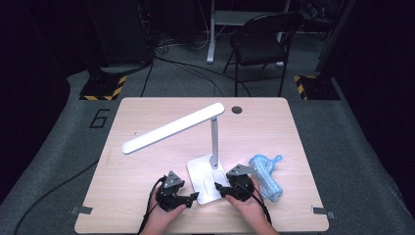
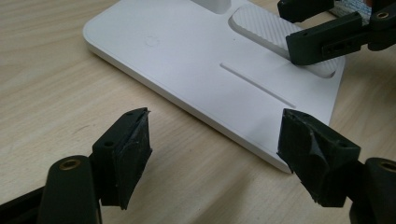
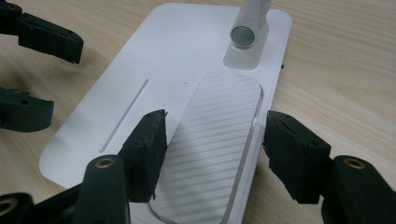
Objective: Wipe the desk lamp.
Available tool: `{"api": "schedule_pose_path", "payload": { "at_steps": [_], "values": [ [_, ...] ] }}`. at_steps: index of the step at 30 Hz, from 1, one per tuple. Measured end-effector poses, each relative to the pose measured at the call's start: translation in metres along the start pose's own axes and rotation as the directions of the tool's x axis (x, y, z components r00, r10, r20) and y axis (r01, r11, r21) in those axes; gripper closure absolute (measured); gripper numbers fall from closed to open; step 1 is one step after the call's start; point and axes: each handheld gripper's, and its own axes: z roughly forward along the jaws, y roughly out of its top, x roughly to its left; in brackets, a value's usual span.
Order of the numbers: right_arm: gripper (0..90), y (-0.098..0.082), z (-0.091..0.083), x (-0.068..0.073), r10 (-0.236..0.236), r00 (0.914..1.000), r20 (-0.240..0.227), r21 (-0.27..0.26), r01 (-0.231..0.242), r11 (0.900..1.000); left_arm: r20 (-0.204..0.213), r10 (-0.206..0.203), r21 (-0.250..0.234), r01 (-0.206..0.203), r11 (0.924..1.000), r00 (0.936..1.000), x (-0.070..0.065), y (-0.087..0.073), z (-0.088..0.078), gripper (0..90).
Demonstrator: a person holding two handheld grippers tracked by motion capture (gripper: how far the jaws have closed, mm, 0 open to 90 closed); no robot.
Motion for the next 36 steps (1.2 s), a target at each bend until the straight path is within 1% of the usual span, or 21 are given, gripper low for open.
{"api": "schedule_pose_path", "payload": {
  "at_steps": [2, 6, 7, 9, 10, 12, 17, 18, 19, 20, 23, 24, 26, 27, 28, 29, 30, 31, 32, 33, 36],
  "values": [
    [39.5, 0.0, 0.0, -0.002, -0.013, 0.9999, -0.001, -0.001, 0.013, 1.0, 0.0, -0.006, -0.006, 0.006, 1.0, 1.0, 0.002, 0.0, -0.001, 25.2],
    [39.8, 0.0, 0.0, -0.002, -0.006, 1.0, -0.006, 0.0, 0.006, 1.0, -0.005, -0.014, -0.001, 0.014, 0.9999, 0.9999, 0.007, 0.001, -0.005, 25.2],
    [40.1, 0.0, 0.0, -0.001, -0.005, 1.0, -0.005, -0.001, 0.005, 1.0, -0.01, -0.023, -0.014, 0.022, 0.9996, 0.9997, 0.007, 0.001, -0.005, 25.2],
    [40.9, 0.0, 0.001, 0.0, -0.002, 1.0, -0.004, -0.002, 0.002, 1.0, -0.011, -0.02, -0.016, 0.02, 0.9997, 0.9997, 0.009, 0.001, -0.005, 25.2],
    [41.3, 0.0, 0.001, 0.001, -0.019, 0.9997, -0.016, -0.001, 0.019, 1.0, -0.016, -0.018, -0.016, 0.018, 0.9997, 0.9997, 0.011, 0.001, -0.005, 25.2],
    [42.0, 0.0, 0.002, 0.004, -0.011, 0.9997, -0.021, 0.0, 0.011, 1.0, -0.025, -0.03, -0.017, 0.03, 0.9994, 0.9992, 0.011, 0.001, -0.005, 25.0],
    [43.4, 0.001, 0.003, 0.01, -0.037, 0.9978, -0.055, 0.01, 0.038, 0.999, -0.036, -0.042, -0.018, 0.041, 0.999, 0.9985, 0.015, 0.001, -0.006, 24.8],
    [43.6, 0.001, 0.004, 0.01, -0.045, 0.9974, -0.057, 0.006, 0.045, 0.999, -0.045, -0.035, -0.019, 0.034, 0.9992, 0.9984, 0.016, 0.001, -0.006, 24.8],
    [43.7, 0.001, 0.004, 0.011, -0.042, 0.997, -0.065, 0.008, 0.042, 0.999, -0.046, -0.043, -0.022, 0.042, 0.9989, 0.998, 0.017, 0.001, -0.006, 24.7],
    [44.0, 0.001, 0.004, 0.011, -0.057, 0.9959, -0.07, 0.008, 0.057, 0.998, -0.049, -0.035, -0.024, 0.034, 0.9991, 0.9982, 0.019, 0.002, -0.006, 24.4],
    [44.6, 0.002, 0.003, 0.009, -0.059, 0.9957, -0.071, 0.017, 0.061, 0.998, -0.05, -0.027, -0.02, 0.026, 0.9994, 0.9984, 0.024, 0.003, -0.006, 22.8],
    [45.2, 0.003, 0.003, 0.008, -0.079, 0.995, -0.061, 0.012, 0.08, 0.997, -0.051, -0.027, -0.018, 0.026, 0.9995, 0.9983, 0.026, 0.004, -0.004, 22.4],
    [45.4, 0.003, 0.003, 0.007, -0.081, 0.9952, -0.054, 0.013, 0.082, 0.997, -0.052, -0.037, -0.014, 0.037, 0.9992, 0.9979, 0.026, 0.004, -0.003, 22.2],
    [45.5, 0.004, 0.002, 0.007, -0.071, 0.9964, -0.047, 0.016, 0.072, 0.997, -0.046, -0.028, -0.011, 0.028, 0.9996, 0.9985, 0.028, 0.005, -0.002, 22.0],
    [45.5, 0.004, 0.002, 0.005, -0.078, 0.9961, -0.041, 0.01, 0.078, 0.997, -0.049, -0.038, -0.012, 0.037, 0.9992, 0.9981, 0.027, 0.006, -0.001, 21.7],
    [45.0, 0.004, 0.002, 0.004, -0.078, 0.9964, -0.032, 0.012, 0.078, 0.997, -0.049, -0.026, -0.009, 0.026, 0.9996, 0.9984, 0.028, 0.007, 0.0, 21.4],
    [44.2, 0.005, 0.002, 0.003, -0.071, 0.9973, -0.018, 0.008, 0.071, 0.997, -0.048, -0.04, -0.013, 0.039, 0.9991, 0.998, 0.028, 0.007, 0.0, 21.2],
    [43.8, 0.005, 0.002, 0.002, -0.073, 0.9973, -0.01, 0.009, 0.073, 0.997, -0.047, -0.043, -0.017, 0.042, 0.9989, 0.9979, 0.029, 0.009, 0.001, 20.9],
    [43.0, 0.006, 0.001, -0.001, -0.059, 0.9981, 0.014, 0.014, 0.059, 0.998, -0.042, -0.039, -0.011, 0.038, 0.9992, 0.9984, 0.032, 0.011, 0.002, 20.5],
    [42.7, 0.006, 0.0, -0.002, -0.05, 0.9986, 0.017, 0.021, 0.049, 0.999, -0.042, -0.039, -0.011, 0.038, 0.9992, 0.9984, 0.032, 0.011, 0.002, 20.4],
    [42.1, 0.006, -0.001, -0.006, -0.063, 0.9978, 0.024, 0.013, 0.062, 0.998, -0.036, -0.042, -0.018, 0.041, 0.999, 0.9985, 0.035, 0.013, 0.004, 20.1]
  ]
}}
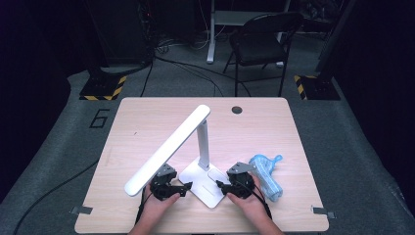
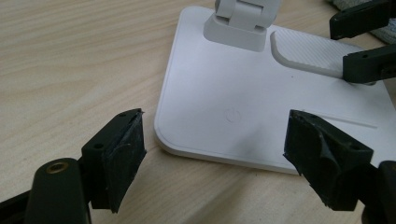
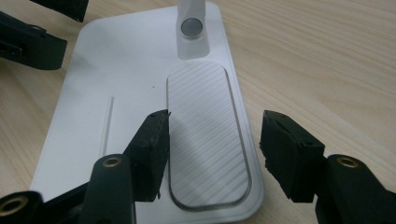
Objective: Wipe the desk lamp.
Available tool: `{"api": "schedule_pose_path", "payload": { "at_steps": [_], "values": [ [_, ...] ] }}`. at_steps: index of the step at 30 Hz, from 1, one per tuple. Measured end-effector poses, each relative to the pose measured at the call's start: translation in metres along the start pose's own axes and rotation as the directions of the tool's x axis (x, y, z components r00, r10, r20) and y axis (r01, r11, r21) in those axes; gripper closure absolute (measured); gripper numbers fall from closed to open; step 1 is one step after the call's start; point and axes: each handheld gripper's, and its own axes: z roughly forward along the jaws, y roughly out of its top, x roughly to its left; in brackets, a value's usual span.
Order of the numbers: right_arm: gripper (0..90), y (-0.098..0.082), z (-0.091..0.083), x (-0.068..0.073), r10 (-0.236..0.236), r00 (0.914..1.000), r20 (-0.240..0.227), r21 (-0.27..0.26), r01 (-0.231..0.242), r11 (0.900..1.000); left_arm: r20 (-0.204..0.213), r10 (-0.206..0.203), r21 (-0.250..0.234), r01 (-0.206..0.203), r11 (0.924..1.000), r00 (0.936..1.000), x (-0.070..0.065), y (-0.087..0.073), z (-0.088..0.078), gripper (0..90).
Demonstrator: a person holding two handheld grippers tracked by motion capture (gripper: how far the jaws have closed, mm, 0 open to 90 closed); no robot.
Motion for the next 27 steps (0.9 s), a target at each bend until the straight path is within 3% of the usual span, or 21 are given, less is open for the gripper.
{"api": "schedule_pose_path", "payload": {
  "at_steps": [6, 9, 11, 18, 23, 24, 26, 27],
  "values": [
    [39.2, -0.003, -0.015, 0.001, 0.029, 0.9995, -0.01, -0.033, -0.029, 0.999, 0.017, -0.008, 0.003, 0.008, 1.0, 0.9998, 0.005, 0.003, 0.007, 19.4],
    [38.1, -0.008, -0.024, 0.006, 0.038, 0.9991, -0.019, -0.042, -0.039, 0.998, 0.026, 0.017, 0.014, -0.017, 0.9997, 0.9995, 0.006, 0.006, 0.01, 19.4],
    [37.2, -0.016, -0.03, 0.015, 0.012, 0.9995, -0.03, -0.032, -0.012, 0.999, 0.028, 0.018, 0.012, -0.019, 0.9998, 0.9995, 0.005, 0.007, 0.012, 19.5],
    [34.3, -0.03, -0.032, 0.03, -0.019, 0.9985, -0.051, -0.007, 0.019, 1.0, 0.045, 0.035, 0.034, -0.036, 0.9988, 0.9984, 0.003, 0.008, 0.016, 19.4],
    [32.4, -0.039, -0.03, 0.032, 0.002, 0.9974, -0.071, 0.018, -0.001, 1.0, 0.054, 0.031, 0.025, -0.032, 0.9992, 0.9981, 0.003, 0.007, 0.017, 19.4],
    [32.3, -0.04, -0.03, 0.032, -0.012, 0.9974, -0.071, 0.02, 0.013, 1.0, 0.058, 0.038, 0.028, -0.04, 0.9988, 0.9976, 0.003, 0.007, 0.017, 19.4],
    [31.3, -0.041, -0.029, 0.034, 0.01, 0.9967, -0.081, 0.024, -0.008, 1.0, 0.056, 0.044, 0.033, -0.046, 0.9984, 0.9974, 0.003, 0.007, 0.018, 19.1],
    [29.2, -0.041, -0.028, 0.034, -0.008, 0.9968, -0.08, 0.017, 0.009, 1.0, 0.055, 0.049, 0.033, -0.051, 0.9982, 0.9973, 0.003, 0.007, 0.018, 19.0]
  ]
}}
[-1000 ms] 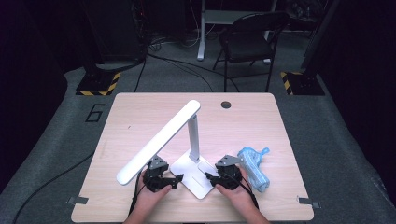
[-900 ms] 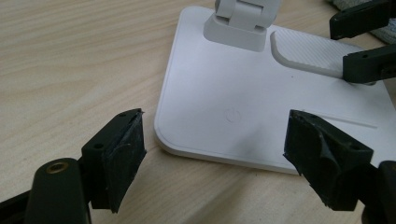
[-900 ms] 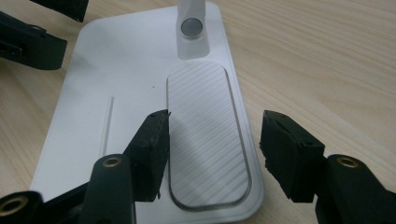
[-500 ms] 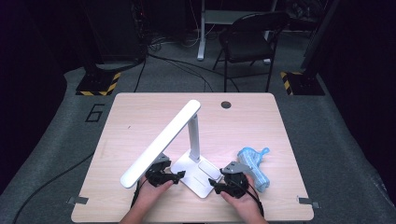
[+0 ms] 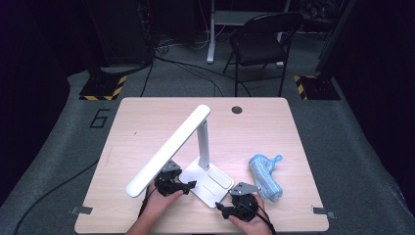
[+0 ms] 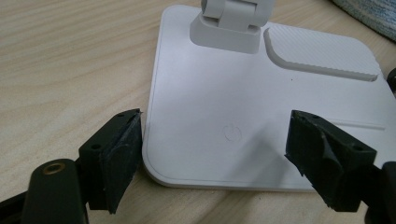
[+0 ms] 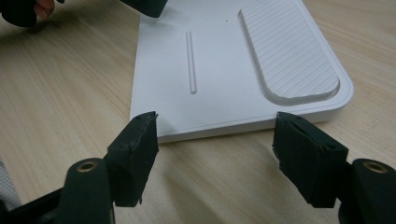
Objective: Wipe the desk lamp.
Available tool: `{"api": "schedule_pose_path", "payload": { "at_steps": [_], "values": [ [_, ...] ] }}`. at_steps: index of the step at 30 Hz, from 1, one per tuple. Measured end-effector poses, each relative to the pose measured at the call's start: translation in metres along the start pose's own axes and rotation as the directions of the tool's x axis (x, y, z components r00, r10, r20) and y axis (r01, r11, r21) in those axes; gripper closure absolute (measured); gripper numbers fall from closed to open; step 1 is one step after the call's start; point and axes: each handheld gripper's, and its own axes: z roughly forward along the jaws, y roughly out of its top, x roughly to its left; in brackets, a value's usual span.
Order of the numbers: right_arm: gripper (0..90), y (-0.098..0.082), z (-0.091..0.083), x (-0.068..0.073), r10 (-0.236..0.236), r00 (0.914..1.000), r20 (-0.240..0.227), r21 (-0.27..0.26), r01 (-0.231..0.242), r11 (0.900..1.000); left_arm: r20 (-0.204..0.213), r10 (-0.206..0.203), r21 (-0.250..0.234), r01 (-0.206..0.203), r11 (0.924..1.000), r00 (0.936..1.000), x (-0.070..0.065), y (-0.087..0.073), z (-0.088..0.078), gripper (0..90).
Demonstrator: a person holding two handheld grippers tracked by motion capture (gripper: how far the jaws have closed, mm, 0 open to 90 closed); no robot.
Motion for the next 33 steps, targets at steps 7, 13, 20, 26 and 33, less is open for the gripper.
{"api": "schedule_pose_path", "payload": {
  "at_steps": [7, 13, 20, 26, 33],
  "values": [
    [23.5, 0.001, 0.002, 0.002, 0.012, 0.9999, -0.009, -0.011, -0.012, 1.0, 0.007, -0.002, 0.008, 0.002, 1.0, 1.0, 0.0, 0.0, 0.0, 18.6],
    [16.2, 0.001, 0.005, 0.009, 0.006, 0.9997, 0.024, -0.008, -0.006, 1.0, 0.001, 0.012, 0.017, -0.012, 0.9998, 0.9999, -0.002, -0.002, 0.0, 17.5],
    [13.6, 0.007, 0.012, 0.011, -0.024, 0.997, 0.073, 0.012, 0.023, 1.0, -0.008, 0.011, 0.026, -0.011, 0.9996, 0.9999, -0.002, -0.002, -0.001, 17.0],
    [8.2, 0.014, 0.023, 0.01, -0.048, 0.9919, 0.118, 0.023, 0.046, 0.999, -0.004, 0.008, 0.031, -0.007, 0.9995, 1.0, -0.003, -0.001, 0.0, 14.8],
    [7.2, 0.018, 0.027, 0.008, -0.03, 0.9914, 0.128, 0.033, 0.026, 0.999, 0.001, 0.027, 0.034, -0.027, 0.9991, 0.9996, -0.001, -0.004, -0.003, 14.4]
  ]
}}
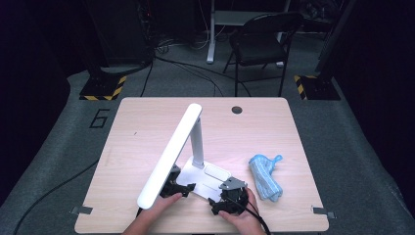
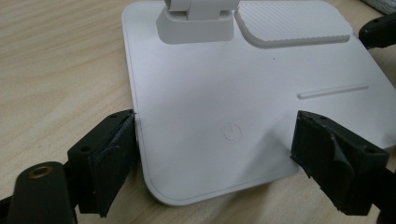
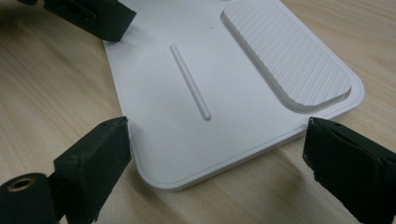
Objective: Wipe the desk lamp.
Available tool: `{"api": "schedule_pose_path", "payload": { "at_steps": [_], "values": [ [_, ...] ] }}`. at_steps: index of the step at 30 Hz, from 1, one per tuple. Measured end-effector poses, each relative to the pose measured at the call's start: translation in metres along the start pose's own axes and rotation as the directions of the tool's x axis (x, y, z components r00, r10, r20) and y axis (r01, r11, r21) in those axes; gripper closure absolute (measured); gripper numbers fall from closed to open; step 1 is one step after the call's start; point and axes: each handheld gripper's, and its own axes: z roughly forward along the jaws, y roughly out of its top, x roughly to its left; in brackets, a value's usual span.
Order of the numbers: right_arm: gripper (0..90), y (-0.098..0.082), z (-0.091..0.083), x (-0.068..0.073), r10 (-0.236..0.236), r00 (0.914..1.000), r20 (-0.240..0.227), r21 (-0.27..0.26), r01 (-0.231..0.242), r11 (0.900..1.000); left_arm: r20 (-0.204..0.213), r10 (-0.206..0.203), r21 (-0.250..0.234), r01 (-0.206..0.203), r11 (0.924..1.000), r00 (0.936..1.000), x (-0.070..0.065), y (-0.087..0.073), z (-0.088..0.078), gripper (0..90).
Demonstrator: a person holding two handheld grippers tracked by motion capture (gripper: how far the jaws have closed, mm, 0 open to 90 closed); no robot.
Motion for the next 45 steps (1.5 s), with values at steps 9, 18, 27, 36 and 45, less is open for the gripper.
{"api": "schedule_pose_path", "payload": {
  "at_steps": [9, 18, 27, 36, 45],
  "values": [
    [14.2, 0.008, 0.006, -0.009, 0.027, 0.9996, 0.002, 0.001, -0.027, 1.0, -0.014, 0.041, 0.028, -0.041, 0.9988, 0.9991, -0.004, 0.0, 0.001, 8.8],
    [24.0, 0.021, 0.014, -0.02, 0.063, 0.9968, 0.05, -0.015, -0.062, 0.998, -0.059, 0.046, 0.044, -0.043, 0.9981, 0.9972, -0.001, 0.007, 0.006, 15.0],
    [31.9, 0.03, 0.023, -0.033, 0.077, 0.9916, 0.104, -0.032, -0.074, 0.997, -0.119, 0.043, 0.034, -0.039, 0.9987, 0.9919, 0.003, 0.016, 0.014, 20.8],
    [32.7, 0.032, 0.026, -0.036, 0.101, 0.9887, 0.111, -0.024, -0.099, 0.995, -0.113, 0.036, 0.04, -0.031, 0.9987, 0.9929, 0.006, 0.019, 0.014, 24.8],
    [33.3, 0.032, 0.024, -0.04, 0.108, 0.9892, 0.098, -0.036, -0.105, 0.994, -0.099, 0.016, 0.039, -0.012, 0.9992, 0.995, 0.007, 0.019, 0.011, 26.4]
  ]
}}
